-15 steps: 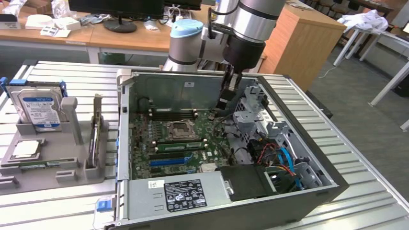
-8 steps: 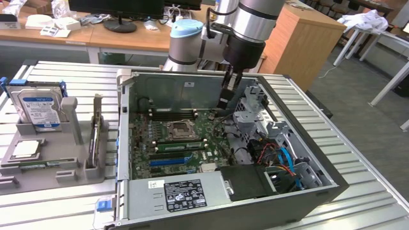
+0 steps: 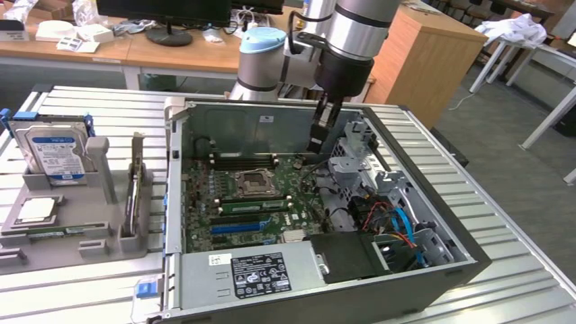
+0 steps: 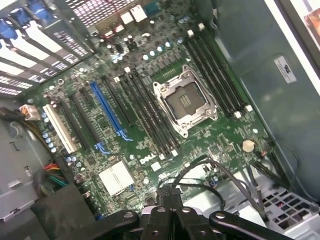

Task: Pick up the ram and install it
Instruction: 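Press down the ram until it locks into place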

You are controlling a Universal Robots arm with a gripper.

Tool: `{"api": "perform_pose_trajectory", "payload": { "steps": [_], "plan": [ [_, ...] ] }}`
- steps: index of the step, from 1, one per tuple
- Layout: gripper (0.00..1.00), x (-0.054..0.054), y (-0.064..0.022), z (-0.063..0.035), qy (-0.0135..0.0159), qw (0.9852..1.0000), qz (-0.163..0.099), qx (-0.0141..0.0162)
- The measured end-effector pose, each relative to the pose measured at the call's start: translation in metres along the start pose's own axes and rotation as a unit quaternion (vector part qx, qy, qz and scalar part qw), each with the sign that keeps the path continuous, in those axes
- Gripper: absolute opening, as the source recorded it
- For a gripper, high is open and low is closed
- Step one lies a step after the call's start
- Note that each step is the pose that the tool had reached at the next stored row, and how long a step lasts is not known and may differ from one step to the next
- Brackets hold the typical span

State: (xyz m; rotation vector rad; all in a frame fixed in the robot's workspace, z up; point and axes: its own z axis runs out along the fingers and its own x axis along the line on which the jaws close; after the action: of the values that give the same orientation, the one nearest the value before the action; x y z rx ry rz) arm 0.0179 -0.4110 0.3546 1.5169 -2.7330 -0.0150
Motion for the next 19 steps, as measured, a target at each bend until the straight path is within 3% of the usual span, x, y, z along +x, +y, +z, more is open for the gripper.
{"api": "perform_pose_trajectory", "payload": {
  "steps": [4, 10, 15, 19],
  "plan": [
    [0.11, -0.0001, 0.0, 0.0001, -0.007, 0.9999, 0.014, 0.004],
    [0.11, 0.0, 0.0, 0.0003, -0.0085, 0.9985, 0.054, 0.0048],
    [0.11, 0.0, 0.0, 0.0007, -0.009, 0.9954, 0.095, 0.0047],
    [0.11, 0.0, 0.0, 0.0011, -0.0094, 0.9916, 0.129, 0.0047]
  ]
}}
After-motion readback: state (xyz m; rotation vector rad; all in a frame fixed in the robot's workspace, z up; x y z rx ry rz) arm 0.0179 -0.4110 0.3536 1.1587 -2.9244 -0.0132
